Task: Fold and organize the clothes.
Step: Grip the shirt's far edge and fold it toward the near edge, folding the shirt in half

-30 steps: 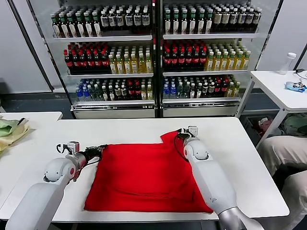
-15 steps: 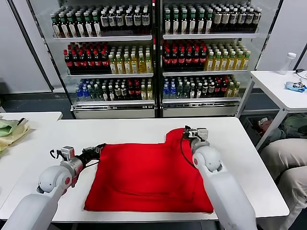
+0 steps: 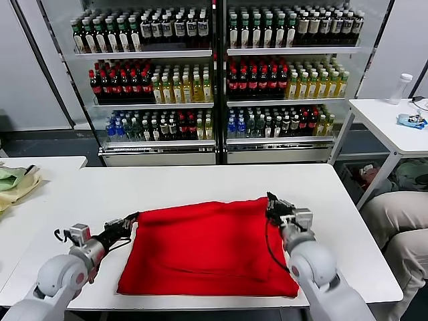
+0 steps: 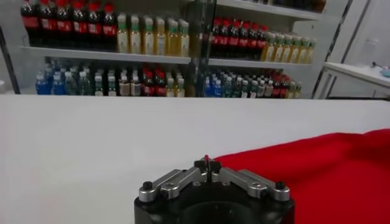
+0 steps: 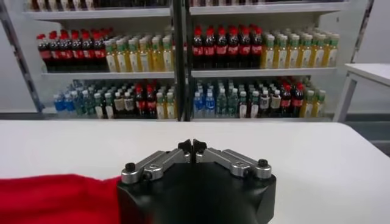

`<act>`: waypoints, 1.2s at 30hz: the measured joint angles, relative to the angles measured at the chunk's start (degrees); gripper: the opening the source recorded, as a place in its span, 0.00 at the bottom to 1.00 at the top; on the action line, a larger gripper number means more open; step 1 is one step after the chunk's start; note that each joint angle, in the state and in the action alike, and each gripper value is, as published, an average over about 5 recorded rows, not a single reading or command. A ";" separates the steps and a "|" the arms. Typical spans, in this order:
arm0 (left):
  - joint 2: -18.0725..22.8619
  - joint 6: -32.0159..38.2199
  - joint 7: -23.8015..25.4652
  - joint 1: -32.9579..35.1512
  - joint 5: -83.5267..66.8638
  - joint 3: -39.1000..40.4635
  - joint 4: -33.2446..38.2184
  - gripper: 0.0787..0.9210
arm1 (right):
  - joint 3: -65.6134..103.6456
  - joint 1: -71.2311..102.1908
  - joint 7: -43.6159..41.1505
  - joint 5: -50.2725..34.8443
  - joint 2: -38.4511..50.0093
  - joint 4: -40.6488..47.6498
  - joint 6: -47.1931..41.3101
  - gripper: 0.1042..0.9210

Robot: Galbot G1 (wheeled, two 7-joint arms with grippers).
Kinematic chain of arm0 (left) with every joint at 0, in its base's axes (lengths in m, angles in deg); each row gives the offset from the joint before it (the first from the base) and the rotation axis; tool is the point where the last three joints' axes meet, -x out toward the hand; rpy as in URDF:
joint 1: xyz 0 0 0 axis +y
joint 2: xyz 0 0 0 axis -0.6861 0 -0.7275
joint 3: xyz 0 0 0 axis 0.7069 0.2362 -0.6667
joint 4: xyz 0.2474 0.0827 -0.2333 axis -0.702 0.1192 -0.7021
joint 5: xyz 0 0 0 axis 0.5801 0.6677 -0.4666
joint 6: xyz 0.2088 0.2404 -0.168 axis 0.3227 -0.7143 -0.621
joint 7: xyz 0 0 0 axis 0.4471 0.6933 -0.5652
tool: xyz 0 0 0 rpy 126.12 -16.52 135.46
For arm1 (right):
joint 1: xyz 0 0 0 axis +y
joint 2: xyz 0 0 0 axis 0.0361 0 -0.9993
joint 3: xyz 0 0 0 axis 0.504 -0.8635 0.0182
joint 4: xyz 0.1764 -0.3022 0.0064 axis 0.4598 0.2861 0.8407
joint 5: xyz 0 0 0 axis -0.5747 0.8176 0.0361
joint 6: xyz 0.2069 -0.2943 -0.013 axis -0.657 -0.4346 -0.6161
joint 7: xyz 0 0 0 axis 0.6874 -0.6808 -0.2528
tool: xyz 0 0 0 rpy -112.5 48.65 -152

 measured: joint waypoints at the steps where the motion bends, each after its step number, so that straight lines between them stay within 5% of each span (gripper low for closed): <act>1: -0.11 0.03 -0.02 0.70 -0.06 -0.45 0.40 0.00 | 0.30 0.90 0.04 0.00 0.14 -0.85 -0.06 0.01; 23: -3.46 -6.26 0.21 13.90 0.91 -7.21 10.47 0.02 | 5.78 18.22 0.79 1.57 0.39 -12.23 -0.78 0.01; 36: -1.74 -8.35 -3.96 16.21 4.51 -8.79 15.42 0.43 | 9.40 23.72 -0.20 2.36 0.64 -15.34 -0.32 0.40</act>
